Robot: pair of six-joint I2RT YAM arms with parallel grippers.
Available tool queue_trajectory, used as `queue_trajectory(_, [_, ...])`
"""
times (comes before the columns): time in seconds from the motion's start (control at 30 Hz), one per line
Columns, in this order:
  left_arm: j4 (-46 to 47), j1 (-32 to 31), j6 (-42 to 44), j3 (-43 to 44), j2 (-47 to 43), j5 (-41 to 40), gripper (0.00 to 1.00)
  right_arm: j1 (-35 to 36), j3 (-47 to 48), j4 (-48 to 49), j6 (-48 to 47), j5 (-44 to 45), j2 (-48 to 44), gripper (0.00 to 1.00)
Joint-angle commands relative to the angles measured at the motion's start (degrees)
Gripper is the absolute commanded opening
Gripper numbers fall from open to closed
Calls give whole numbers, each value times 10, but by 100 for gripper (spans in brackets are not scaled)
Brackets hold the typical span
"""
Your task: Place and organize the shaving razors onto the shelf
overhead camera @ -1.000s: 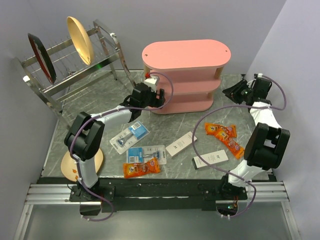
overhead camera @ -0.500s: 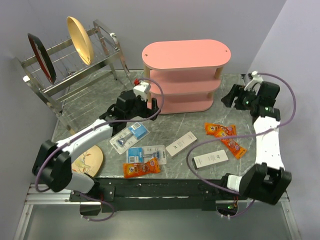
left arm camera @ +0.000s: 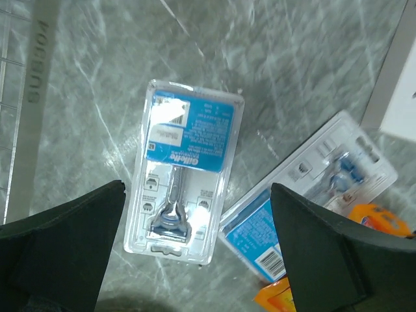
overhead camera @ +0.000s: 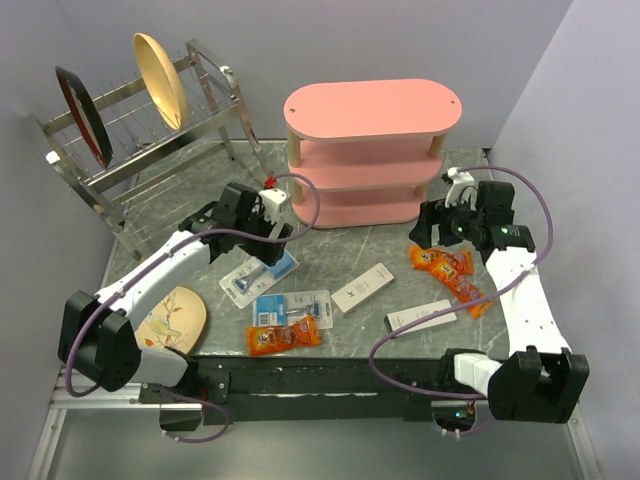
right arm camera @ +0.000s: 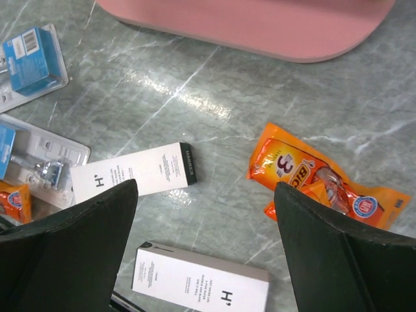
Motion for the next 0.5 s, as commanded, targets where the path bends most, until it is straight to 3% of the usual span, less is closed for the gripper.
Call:
queue_trajectory(0.0, [-23, 1, 57, 7, 44, 29, 99, 17, 49, 0, -1, -12, 13, 93])
queue_trajectory(0.13, [-95, 1, 59, 88, 159, -3, 100, 18, 64, -19, -10, -19, 20, 94])
queue_trajectory(0.47, [-99, 0, 62, 140, 256, -41, 100, 20, 36, -17, -6, -35, -4, 95])
